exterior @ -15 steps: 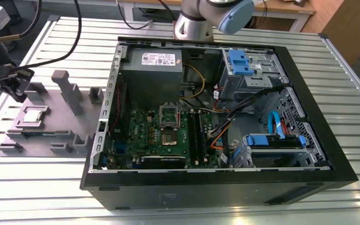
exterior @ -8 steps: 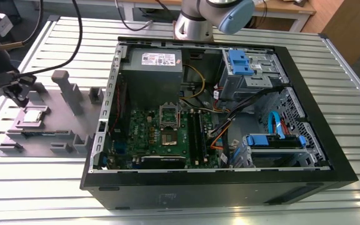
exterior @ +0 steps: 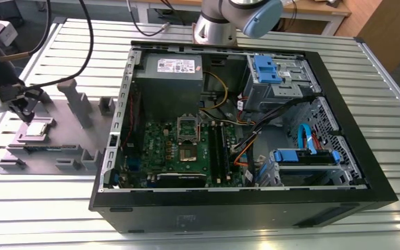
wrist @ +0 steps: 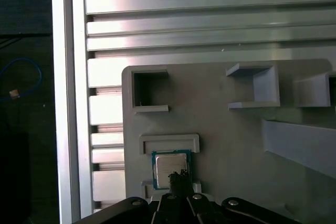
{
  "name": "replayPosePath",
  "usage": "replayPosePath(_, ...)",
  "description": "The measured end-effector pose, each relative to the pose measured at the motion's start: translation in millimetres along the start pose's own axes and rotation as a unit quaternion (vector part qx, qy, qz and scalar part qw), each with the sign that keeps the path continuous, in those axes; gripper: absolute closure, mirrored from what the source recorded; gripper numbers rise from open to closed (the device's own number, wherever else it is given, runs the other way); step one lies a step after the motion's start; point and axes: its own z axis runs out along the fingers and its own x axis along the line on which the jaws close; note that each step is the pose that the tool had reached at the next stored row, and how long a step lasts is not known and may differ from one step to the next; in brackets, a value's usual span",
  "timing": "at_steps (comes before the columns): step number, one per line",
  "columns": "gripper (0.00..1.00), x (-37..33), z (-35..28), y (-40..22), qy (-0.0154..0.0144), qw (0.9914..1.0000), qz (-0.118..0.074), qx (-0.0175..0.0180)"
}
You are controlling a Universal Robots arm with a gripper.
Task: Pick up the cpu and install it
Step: 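Reach for the cpu, then pick up the cpu and move it towards the insertion slot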
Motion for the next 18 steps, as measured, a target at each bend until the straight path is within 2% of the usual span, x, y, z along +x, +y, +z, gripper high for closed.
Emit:
replayPosePath(13, 0.89, 0.0, 0.9, 0.0, -0.0001, 1.00000, 0.000, 0.0000)
replayPosePath(14, 0.84, 0.0, 0.9, 0.0, -0.0001, 1.00000, 0.000, 0.0000)
replayPosePath(15, 0.84, 0.0, 0.9, 0.0, -0.0001, 1.00000, 0.000, 0.0000)
replayPosePath(17, 0.71, 0.0, 0.9, 0.0, -0.0001, 1.00000, 0.000, 0.0000)
replayPosePath(18, 0.71, 0.0, 0.9, 0.0, -0.0001, 1.00000, 0.000, 0.0000)
